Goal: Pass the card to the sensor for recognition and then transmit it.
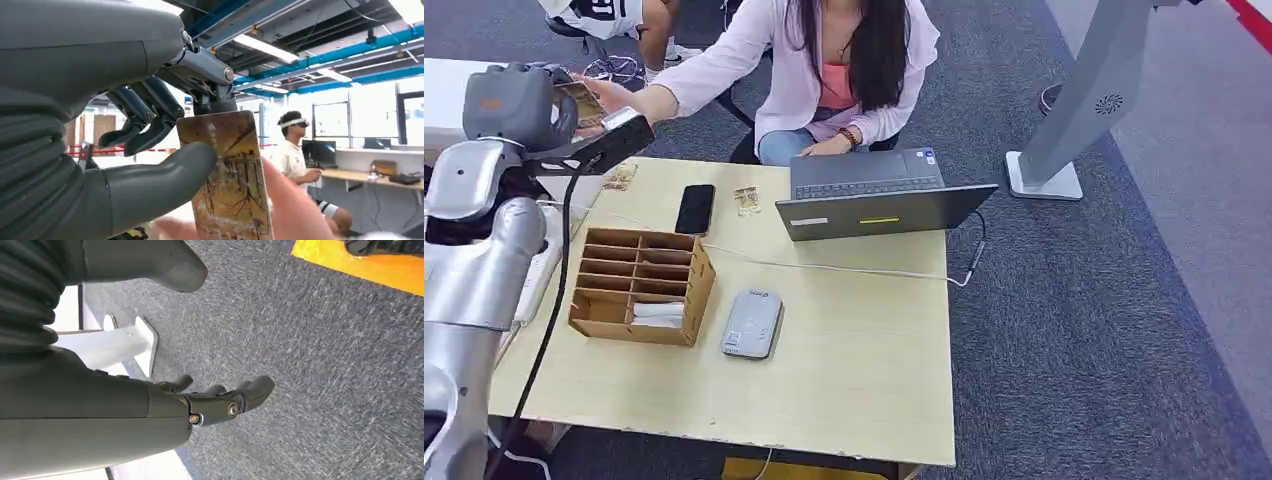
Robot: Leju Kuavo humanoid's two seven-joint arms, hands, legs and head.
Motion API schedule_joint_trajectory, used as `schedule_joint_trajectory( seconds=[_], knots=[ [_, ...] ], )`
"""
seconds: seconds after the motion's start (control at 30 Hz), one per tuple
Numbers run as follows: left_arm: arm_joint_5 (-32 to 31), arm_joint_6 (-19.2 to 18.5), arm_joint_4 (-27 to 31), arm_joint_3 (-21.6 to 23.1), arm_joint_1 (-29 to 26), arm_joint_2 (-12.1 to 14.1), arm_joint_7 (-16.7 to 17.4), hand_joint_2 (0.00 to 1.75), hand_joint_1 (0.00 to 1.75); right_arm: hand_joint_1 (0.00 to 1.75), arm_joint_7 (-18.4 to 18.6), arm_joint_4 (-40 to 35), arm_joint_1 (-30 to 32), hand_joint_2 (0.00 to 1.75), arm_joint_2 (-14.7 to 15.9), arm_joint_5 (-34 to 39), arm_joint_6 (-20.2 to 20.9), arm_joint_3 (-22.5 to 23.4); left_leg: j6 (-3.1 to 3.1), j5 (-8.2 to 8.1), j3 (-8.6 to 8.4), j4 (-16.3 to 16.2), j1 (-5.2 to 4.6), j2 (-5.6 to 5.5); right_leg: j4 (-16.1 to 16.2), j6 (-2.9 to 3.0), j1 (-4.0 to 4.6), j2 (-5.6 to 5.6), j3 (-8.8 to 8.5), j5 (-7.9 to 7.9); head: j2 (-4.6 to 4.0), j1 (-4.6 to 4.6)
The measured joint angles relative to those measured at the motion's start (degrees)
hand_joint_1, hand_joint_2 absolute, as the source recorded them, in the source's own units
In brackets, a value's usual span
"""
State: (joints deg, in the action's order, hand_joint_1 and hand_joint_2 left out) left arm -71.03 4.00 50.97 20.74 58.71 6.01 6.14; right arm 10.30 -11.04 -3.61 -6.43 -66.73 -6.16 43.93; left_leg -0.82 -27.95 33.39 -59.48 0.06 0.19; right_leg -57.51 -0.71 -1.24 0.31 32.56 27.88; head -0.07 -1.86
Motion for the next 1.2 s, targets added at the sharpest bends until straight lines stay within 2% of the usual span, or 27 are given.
schedule_joint_trajectory(
  seconds=[0.03, 0.07, 0.33, 0.4, 0.47, 0.6, 0.7, 0.77, 0.83, 0.87, 0.9, 0.93, 0.97, 1.03, 1.1, 1.13, 1.17, 1.2],
  knots=[
    [0.26, 0.35, -1.32, 0.11, 0.42, -0.31, 0.0, 1.75, 0.66, 0.0, 0.19, 0.0, -0.01, 1.75, 0.0, 0.06, 0.0, 0.02, 0.0, 0.0, 0.0, 0.0, 0.0, 0.0, 0.0, 0.0, 0.0, 0.0, 0.0, 0.0, 0.0, 0.0],
    [0.39, 0.76, -2.36, 0.11, 0.58, -0.59, 0.0, 1.75, 0.0, 0.0, 0.31, 0.0, -0.02, 1.75, 0.0, 0.11, 0.0, 0.04, 0.0, 0.0, 0.0, 0.01, 0.0, 0.0, 0.0, 0.0, 0.0, 0.0, 0.0, 0.0, 0.0, 0.0],
    [2.03, 4.74, -6.29, 0.11, 0.09, -1.07, -0.44, 1.75, 0.0, 0.0, 0.33, 0.0, 0.01, 1.75, 0.0, 0.11, -0.02, 0.92, 0.0, 0.0, 0.01, 0.01, 0.01, 0.0, -0.01, 0.0, 0.01, 0.0, -0.01, 0.0, 0.0, 0.0],
    [2.73, 6.73, -6.27, 0.11, -0.7, -0.96, -1.49, 1.75, 0.0, 0.0, 0.33, 0.0, 0.01, 1.75, 0.0, 0.13, -0.02, 0.98, 0.0, 0.0, 0.02, 0.02, 0.01, 0.0, -0.02, 0.0, 0.01, 0.0, -0.03, 0.0, 0.0, 0.0],
    [5.43, 10.43, -4.58, 0.06, -3.21, -0.46, -3.83, 1.75, 0.0, 0.0, 0.39, 0.0, 0.01, 1.75, 0.0, 0.13, -0.07, 1.12, 0.0, 0.0, 0.0, 0.04, 0.0, 0.02, -0.02, 0.0, -0.02, 0.01, -0.04, 0.0, 0.0, 0.0],
    [14.84, 17.82, 7.65, -1.98, -14.46, 1.48, -11.91, 1.75, 0.0, 0.0, 0.72, 0.02, 0.08, 1.75, 0.0, 0.37, -0.31, 1.66, 0.02, -0.08, 0.01, 0.09, -0.05, 0.14, -0.03, 0.01, -0.03, 0.16, -0.05, 0.05, 0.0, -0.02],
    [26.05, 22.41, 21.88, -6.15, -29.78, 3.22, -20.93, 1.75, 0.0, 0.0, 0.92, 0.02, 0.26, 1.75, -0.07, 0.94, -0.83, 2.71, 0.09, -0.34, -0.2, 0.16, -0.09, 0.54, -0.02, 0.07, -0.05, 0.53, -0.07, 0.18, 0.0, 0.04],
    [34.64, 22.62, 30.11, -9.76, -39.21, 3.8, -27.97, 1.75, 0.0, 0.0, 0.92, 0.02, 0.61, 1.75, -0.22, 1.42, -1.44, 3.18, 0.08, -0.4, -0.22, 0.16, -0.07, 0.62, -0.01, 0.07, -0.04, 0.63, -0.06, 0.33, 0.0, 0.09],
    [40.14, 22.09, 35.42, -13.06, -45.59, 3.72, -33.08, 1.75, 0.0, 0.0, 0.92, 0.04, 0.94, 1.75, -0.24, 1.79, -1.66, 3.87, 0.01, -0.44, -0.08, 0.16, -0.03, 0.41, 0.0, 0.04, -0.03, 0.42, -0.06, 0.45, 0.0, 0.09],
    [43.71, 20.76, 39.12, -15.37, -50.34, 3.52, -35.92, 1.75, 0.0, 0.0, 0.79, 0.04, 0.89, 1.75, -0.37, 2.1, -2.1, 4.26, 0.05, -0.48, -0.07, 0.24, -0.04, 0.39, -0.01, 0.09, -0.03, 0.39, -0.14, 0.48, 0.0, -0.31],
    [48.6, 18.42, 43.93, -18.9, -56.33, 2.93, -39.6, 1.75, 0.0, 0.0, 0.46, 0.04, 0.88, 1.75, -0.61, 2.64, -2.62, 4.74, 0.24, -0.76, -0.38, 0.25, -0.05, 0.7, -0.01, 0.17, -0.07, 0.68, -0.16, 0.54, 0.0, -0.31],
    [53.3, 15.19, 47.75, -22.72, -61.82, 1.81, -42.98, 1.75, 0.0, 0.0, 0.24, 0.02, 1.03, 1.75, -0.79, 3.06, -3.17, 5.35, 0.06, -0.93, -0.57, 0.24, -0.04, 1.17, -0.01, 0.16, -0.07, 1.09, -0.23, 0.57, 0.0, 0.13],
    [57.63, 11.32, 50.09, -25.91, -65.49, 0.02, -44.95, 1.75, 0.0, 0.0, 0.06, 0.02, 1.22, 1.75, -0.96, 3.46, -3.59, 5.77, 0.06, -0.92, -0.63, 0.21, -0.04, 1.16, 0.03, 0.13, -0.03, 1.12, -0.22, 0.63, 0.0, 0.42],
    [66.2, -1.23, 53.1, -33.06, -69.9, -3.72, -46.21, 1.75, 0.0, 0.0, -0.31, 0.04, 1.55, 1.75, -1.38, 4.55, -4.7, 6.92, 0.02, -0.9, -0.45, 0.21, 0.02, 0.58, 0.05, 0.01, -0.03, 0.59, -0.36, 0.76, 0.0, 0.02],
    [70.64, -17.41, 53.29, -44.9, -71.45, -8.51, -45.66, 1.75, 0.0, 0.0, -0.5, 0.04, 1.41, 1.75, -2.01, 5.27, -5.99, 8.16, 0.01, -0.9, -0.47, 0.21, 0.01, 0.44, 0.05, 0.03, -0.04, 0.41, -0.38, 0.81, 0.0, 0.0],
    [71.23, -23.4, 52.17, -51.24, -70.76, -10.89, -44.23, 0.0, 0.0, 0.0, -0.5, 0.07, 1.29, 1.75, -2.32, 5.49, -6.43, 8.64, 0.02, -0.89, -0.51, 0.21, 0.01, 0.45, 0.05, 0.04, -0.03, 0.41, -0.39, 0.81, 0.0, -0.11],
    [70.99, -28.28, 49.7, -58.91, -69.44, -13.05, -42.86, 0.0, 0.0, 0.0, -0.5, 0.04, 1.21, 1.75, -2.62, 5.49, -6.64, 9.05, 0.02, -0.89, -0.54, 0.21, 0.0, 0.46, 0.05, 0.04, -0.03, 0.42, -0.44, 0.8, 0.0, -0.18],
    [70.08, -30.88, 47.01, -64.88, -68.54, -14.5, -42.86, 0.0, 0.0, 0.0, -0.5, 0.07, 1.17, 1.75, -2.78, 5.49, -6.71, 9.48, 0.03, -0.9, -0.61, 0.21, -0.02, 0.51, 0.05, 0.05, -0.02, 0.47, -0.44, 0.8, 0.0, -0.09]
  ],
)
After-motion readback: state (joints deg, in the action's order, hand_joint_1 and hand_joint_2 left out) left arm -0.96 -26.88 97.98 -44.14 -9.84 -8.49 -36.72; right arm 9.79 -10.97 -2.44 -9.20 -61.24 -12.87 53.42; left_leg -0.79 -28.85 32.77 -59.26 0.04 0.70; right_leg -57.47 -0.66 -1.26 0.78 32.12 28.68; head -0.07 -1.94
